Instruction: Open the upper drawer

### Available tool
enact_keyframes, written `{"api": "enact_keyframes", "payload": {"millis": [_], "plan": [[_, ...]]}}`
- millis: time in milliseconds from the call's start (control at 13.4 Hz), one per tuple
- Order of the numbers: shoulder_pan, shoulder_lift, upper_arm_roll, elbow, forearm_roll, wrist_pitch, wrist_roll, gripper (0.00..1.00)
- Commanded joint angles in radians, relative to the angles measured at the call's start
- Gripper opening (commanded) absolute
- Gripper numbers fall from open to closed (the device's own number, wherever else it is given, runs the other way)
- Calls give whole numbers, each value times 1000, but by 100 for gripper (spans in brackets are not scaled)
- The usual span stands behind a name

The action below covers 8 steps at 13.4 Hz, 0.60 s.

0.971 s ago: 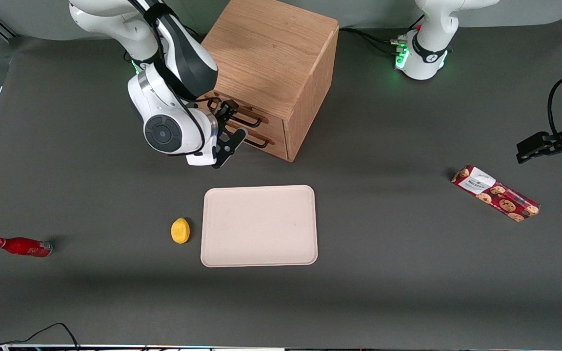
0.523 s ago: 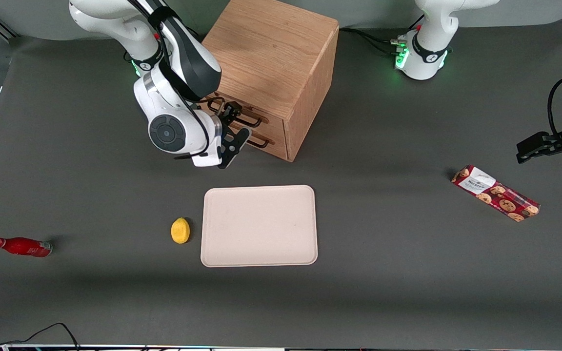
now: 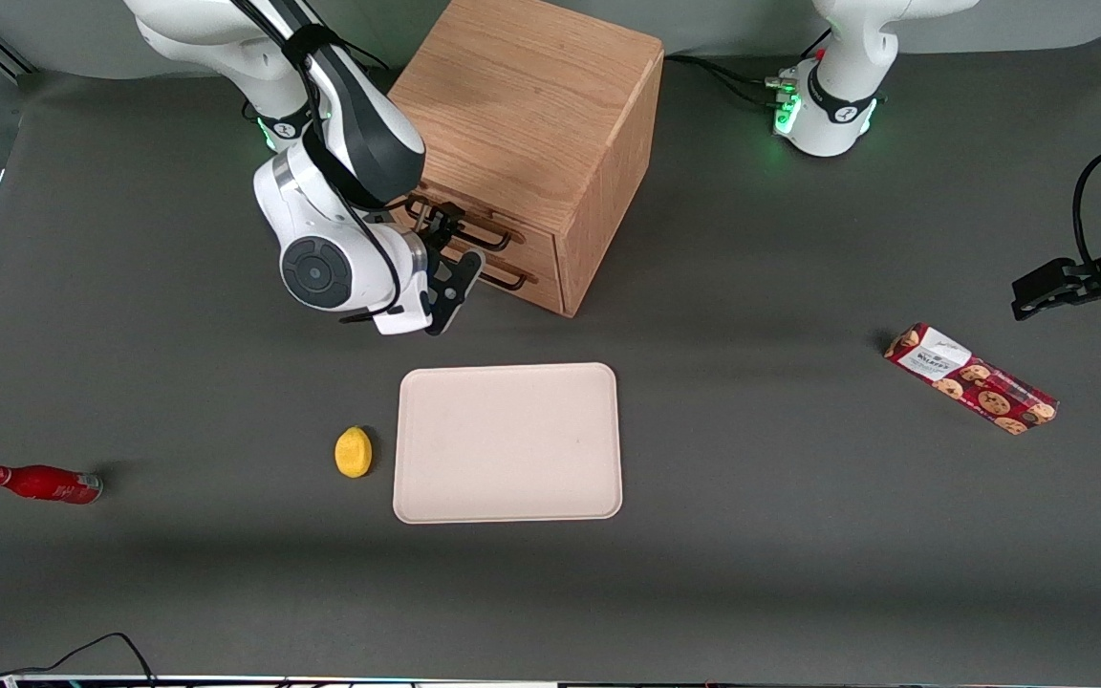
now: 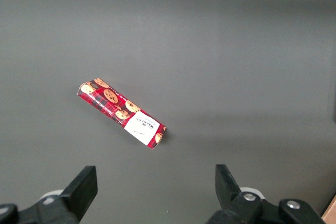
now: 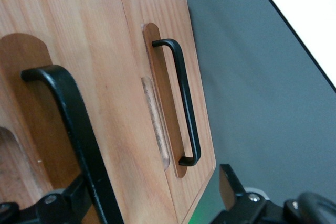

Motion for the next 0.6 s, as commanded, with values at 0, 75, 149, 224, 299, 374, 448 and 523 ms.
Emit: {"api": "enact_keyframes", "payload": {"millis": [0, 75, 149, 224, 299, 374, 448, 523], "plan": [[-23, 30, 11, 0, 7, 42, -44, 100], [-23, 33, 11, 1, 7, 51, -48, 100], [-24, 34, 11, 1, 7, 62, -57, 100], [-26, 39, 11, 6, 7, 68, -63, 100], [-28, 40, 11, 15, 5, 69, -64, 100], [-29, 42, 11, 26, 5, 68, -75, 100], [-37, 50, 11, 37, 5, 68, -80, 100], [-43, 54, 11, 44, 7, 68, -84, 100]]}}
